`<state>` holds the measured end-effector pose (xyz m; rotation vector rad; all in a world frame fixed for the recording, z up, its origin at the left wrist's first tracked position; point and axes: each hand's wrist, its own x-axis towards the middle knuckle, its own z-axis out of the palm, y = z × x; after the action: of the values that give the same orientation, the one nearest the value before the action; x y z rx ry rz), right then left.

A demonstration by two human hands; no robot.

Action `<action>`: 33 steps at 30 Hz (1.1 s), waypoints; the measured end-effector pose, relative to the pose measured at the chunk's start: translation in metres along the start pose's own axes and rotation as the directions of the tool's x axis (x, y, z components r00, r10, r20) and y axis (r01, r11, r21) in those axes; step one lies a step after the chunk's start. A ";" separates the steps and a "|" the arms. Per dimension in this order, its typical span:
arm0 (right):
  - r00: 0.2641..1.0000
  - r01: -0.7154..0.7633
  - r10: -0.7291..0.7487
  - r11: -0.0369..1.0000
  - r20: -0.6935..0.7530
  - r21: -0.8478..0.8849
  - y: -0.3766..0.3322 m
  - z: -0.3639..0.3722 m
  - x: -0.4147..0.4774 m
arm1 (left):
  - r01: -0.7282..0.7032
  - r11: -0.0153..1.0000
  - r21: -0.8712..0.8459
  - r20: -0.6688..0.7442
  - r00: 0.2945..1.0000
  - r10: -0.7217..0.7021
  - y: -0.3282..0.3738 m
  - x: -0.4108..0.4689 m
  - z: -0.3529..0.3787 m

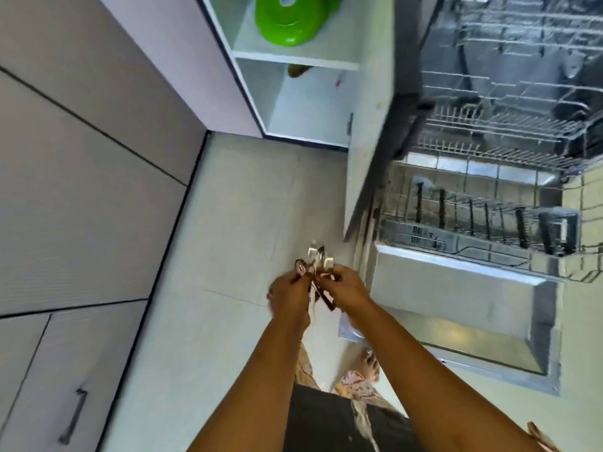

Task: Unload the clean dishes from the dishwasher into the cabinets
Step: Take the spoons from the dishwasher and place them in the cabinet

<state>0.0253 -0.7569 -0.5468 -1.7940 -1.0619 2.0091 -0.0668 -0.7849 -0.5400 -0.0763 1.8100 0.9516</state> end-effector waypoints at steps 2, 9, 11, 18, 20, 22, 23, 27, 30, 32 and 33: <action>1.000 0.012 -0.012 1.000 -0.012 0.023 -0.016 0.022 0.009 | -0.013 0.998 -0.054 0.023 1.000 0.015 0.017 0.009 -0.014; 0.997 -0.062 0.070 0.986 -0.045 0.152 -0.063 0.093 0.052 | -0.114 0.994 -0.001 0.009 0.993 0.114 0.081 0.053 -0.056; 0.993 -0.077 0.093 0.977 -0.072 0.201 -0.079 0.117 0.060 | -0.136 0.989 0.048 0.007 0.991 0.136 0.103 0.068 -0.071; 0.977 -0.094 0.157 0.923 -0.142 0.373 -0.162 0.183 0.101 | -0.223 0.955 0.194 0.062 0.975 0.214 0.196 0.122 -0.093; 0.974 -0.047 0.131 0.916 -0.186 0.399 -0.189 0.190 0.116 | -0.275 0.936 0.221 0.113 0.960 0.255 0.222 0.135 -0.096; 0.972 0.013 0.085 0.912 -0.219 0.410 -0.211 0.192 0.130 | -0.339 0.906 0.252 0.170 0.938 0.304 0.245 0.147 -0.096; 0.971 0.043 0.058 0.910 -0.231 0.412 -0.220 0.192 0.137 | -0.369 0.893 0.257 0.188 0.926 0.328 0.253 0.152 -0.093; 0.956 0.117 0.001 0.914 -0.292 0.388 -0.240 0.183 0.166 | -0.411 0.877 0.247 0.210 0.907 0.366 0.276 0.175 -0.068; 0.928 0.141 0.021 0.904 -0.372 0.404 -0.236 0.178 0.180 | -0.451 0.835 0.315 0.248 0.889 0.386 0.281 0.185 -0.044; 0.886 0.198 0.027 0.881 -0.462 0.430 -0.237 0.168 0.196 | -0.445 0.835 0.325 0.272 0.889 0.368 0.285 0.194 -0.022; 0.862 0.217 0.038 0.874 -0.506 0.435 -0.239 0.162 0.203 | -0.418 0.853 0.313 0.276 0.899 0.339 0.287 0.198 -0.012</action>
<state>-0.2367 -0.5197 -0.5482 -1.7864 -0.4258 1.4392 -0.2988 -0.5240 -0.5365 0.6214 1.8025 0.8356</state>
